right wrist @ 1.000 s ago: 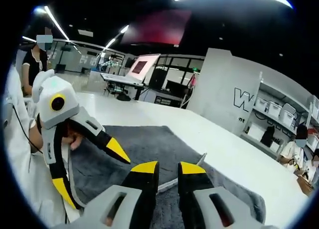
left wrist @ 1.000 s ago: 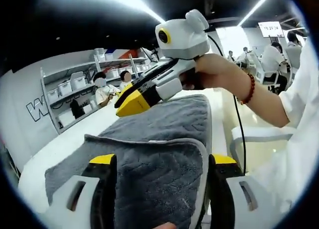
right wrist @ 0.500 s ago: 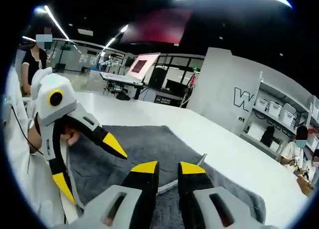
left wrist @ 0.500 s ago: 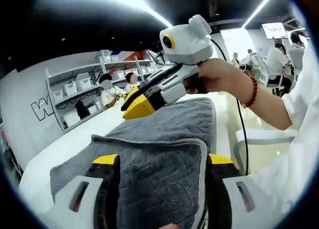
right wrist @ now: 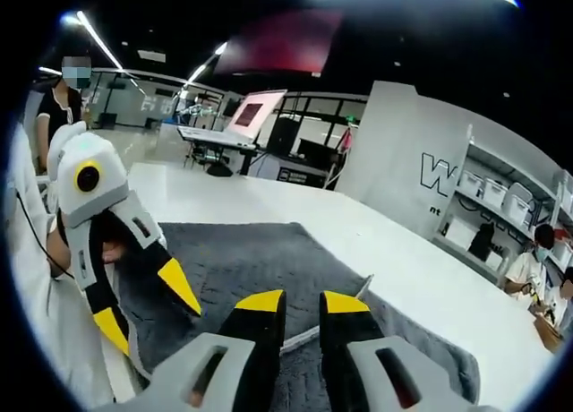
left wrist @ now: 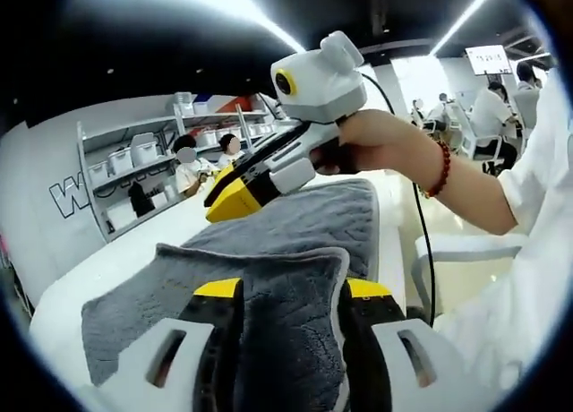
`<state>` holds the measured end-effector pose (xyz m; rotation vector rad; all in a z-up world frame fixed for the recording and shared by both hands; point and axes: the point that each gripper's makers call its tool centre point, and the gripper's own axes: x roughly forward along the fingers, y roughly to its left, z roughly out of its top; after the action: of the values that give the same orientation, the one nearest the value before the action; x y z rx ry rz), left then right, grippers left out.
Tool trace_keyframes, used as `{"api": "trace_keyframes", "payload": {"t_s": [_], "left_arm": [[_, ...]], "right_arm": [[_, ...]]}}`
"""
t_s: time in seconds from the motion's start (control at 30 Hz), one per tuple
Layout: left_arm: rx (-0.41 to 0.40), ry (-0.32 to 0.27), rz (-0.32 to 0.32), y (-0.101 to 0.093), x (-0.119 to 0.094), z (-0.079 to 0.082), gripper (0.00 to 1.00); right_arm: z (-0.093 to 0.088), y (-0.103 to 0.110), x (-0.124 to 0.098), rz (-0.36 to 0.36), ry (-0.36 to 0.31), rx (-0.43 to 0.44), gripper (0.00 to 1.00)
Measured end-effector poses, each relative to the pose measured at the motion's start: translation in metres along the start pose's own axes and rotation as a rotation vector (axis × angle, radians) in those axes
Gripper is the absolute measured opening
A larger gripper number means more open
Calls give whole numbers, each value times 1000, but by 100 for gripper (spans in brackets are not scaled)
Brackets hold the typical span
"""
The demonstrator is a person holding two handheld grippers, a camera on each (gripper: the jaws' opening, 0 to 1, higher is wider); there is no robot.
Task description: Open the folded towel by lifting each exposed corner and separating the folded layers until the towel lies flat within the target outline without major curled edges
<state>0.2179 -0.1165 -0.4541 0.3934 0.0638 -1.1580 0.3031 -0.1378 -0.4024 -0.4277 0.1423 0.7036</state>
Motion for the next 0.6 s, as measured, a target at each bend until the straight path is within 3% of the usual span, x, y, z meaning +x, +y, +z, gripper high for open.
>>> {"api": "trace_keyframes", "payload": {"t_s": [0.13,0.6], "left_arm": [[27,-36,-48,-11,0,6,17],[52,-70,-66,-18,0,11,3]], "right_arm": [[0,-2,3,-3,6,4,9],[3,-5,18,6,25,5,10]]}}
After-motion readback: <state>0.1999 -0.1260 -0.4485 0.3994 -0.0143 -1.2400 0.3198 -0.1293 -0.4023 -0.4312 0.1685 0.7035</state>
